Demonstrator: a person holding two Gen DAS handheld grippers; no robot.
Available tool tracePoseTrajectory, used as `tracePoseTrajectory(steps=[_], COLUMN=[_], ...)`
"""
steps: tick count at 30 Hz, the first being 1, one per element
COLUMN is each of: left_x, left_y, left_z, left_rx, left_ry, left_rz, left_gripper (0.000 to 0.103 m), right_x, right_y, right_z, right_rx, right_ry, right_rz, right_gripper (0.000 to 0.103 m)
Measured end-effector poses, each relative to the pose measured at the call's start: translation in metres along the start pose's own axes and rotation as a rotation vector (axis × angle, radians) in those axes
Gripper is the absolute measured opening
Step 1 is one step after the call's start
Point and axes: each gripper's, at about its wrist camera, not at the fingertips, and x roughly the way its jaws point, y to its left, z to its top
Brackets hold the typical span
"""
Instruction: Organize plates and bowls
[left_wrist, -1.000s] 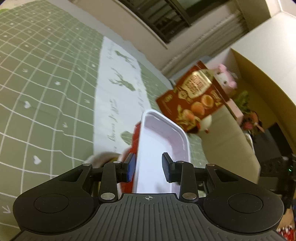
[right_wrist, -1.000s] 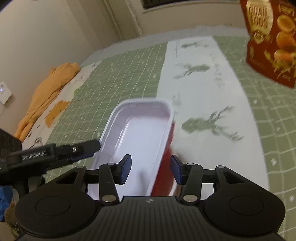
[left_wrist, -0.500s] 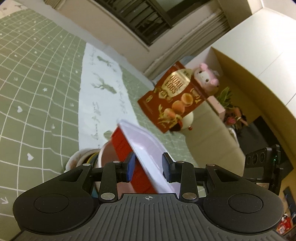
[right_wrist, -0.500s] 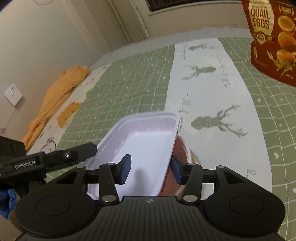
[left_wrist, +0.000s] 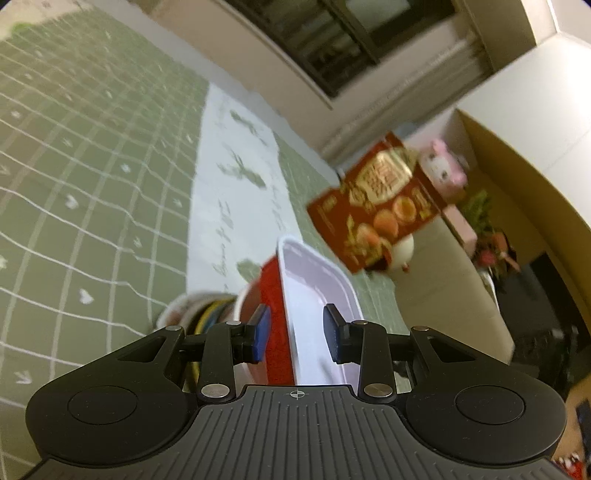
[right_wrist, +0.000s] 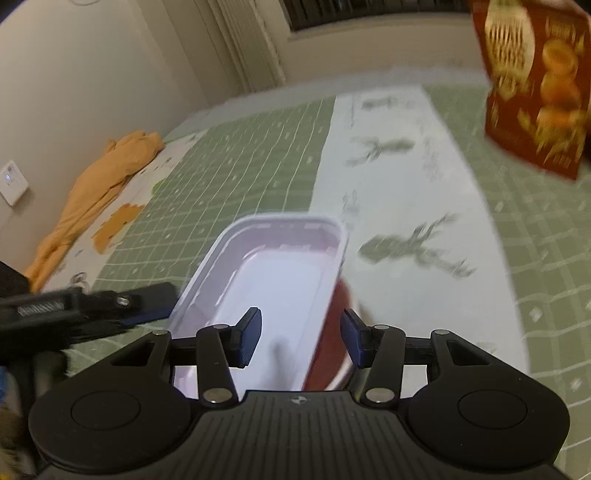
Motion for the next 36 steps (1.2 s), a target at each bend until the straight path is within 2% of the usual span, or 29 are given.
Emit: tracePoseTrajectory(steps=[5, 9, 11, 12, 14, 16, 19, 22, 27, 36], left_x=[-0.028, -0.045, -0.052, -0.054, -0.054, -0.058, -0.063, -0.062, -0.057, -0.07], left_y=[-0.016, -0.038, -0.052, -0.059, -0.073, -0.085, -0.1, -0.113, -0.123, -0.133], left_z=[-0.029, -0.072, -0.103, -0.117, -0.142, -0.164, -0.188, -0.211, -0.233, -0.251], left_rx=[0.054, 0.161, 0.243, 0.282, 0.349, 0.384, 0.387, 0.424, 0.445, 0.493], left_ry=[-0.05, -0.114, -0.167, -0.176, -0.146, -0.129, -0.131, -0.1, -0.061, -0.093], left_rz=[0.101, 0.191, 0.257, 0.288, 0.332, 0.33, 0.34, 0.39, 0.466, 0.477], left_gripper=[0.034, 0.034, 0.033, 0.028, 0.019, 0.018, 0.017, 0.017, 0.017, 0.017], right_x=[-0.038, -0.073, -0.09, -0.096, -0.108, -0.115, -0.12, -0.121, -0.126, -0.125], right_y=[0.01, 0.023, 0.028, 0.03, 0.033, 0.029, 0.018, 0.013, 0.011, 0.012], right_z=[-0.024, -0.061, -0.089, -0.101, -0.126, -0.145, -0.166, -0.186, -0.208, -0.224], right_rx=[-0.089, -0.166, -0.193, -0.197, -0.175, -0.141, -0.078, -0.043, -0.042, -0.055], right_ry=[-0.158, -0.311, -0.406, -0.441, -0.477, -0.439, -0.365, -0.301, -0.291, -0.252], right_rz=[-0.05, -0.115, -0.136, -0.146, -0.166, -0.138, -0.095, -0.121, -0.185, -0.201], right_gripper=[0.051, 0.078, 0.08, 0.083, 0.086, 0.087, 0.087, 0.087, 0.087, 0.087])
